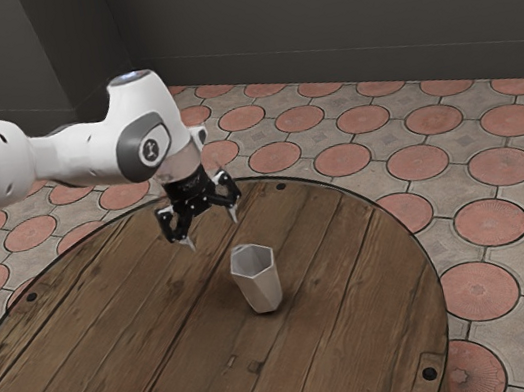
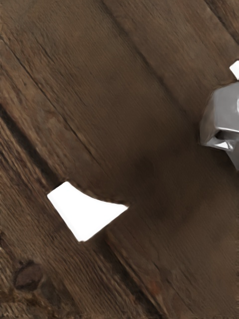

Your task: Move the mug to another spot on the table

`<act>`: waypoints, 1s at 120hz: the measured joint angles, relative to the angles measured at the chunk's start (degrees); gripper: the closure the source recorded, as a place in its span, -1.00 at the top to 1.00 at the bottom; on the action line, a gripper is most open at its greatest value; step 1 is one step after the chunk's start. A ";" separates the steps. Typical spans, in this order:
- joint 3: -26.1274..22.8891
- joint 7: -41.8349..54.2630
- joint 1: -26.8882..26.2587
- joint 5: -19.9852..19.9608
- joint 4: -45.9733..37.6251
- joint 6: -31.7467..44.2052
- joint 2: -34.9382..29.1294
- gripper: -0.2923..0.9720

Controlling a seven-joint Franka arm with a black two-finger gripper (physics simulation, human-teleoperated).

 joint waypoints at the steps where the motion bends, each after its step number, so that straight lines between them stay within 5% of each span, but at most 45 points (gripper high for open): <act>1: 0.00 -0.36 -0.03 0.00 0.03 0.11 0.24 0.54; 68: -1.92 -15.12 -0.39 -0.13 3.72 2.68 10.46 0.50; 90: -2.18 -17.24 -0.22 0.13 4.25 2.80 11.13 0.34; 120: -2.21 -18.36 -0.22 0.24 4.55 2.81 11.36 -0.12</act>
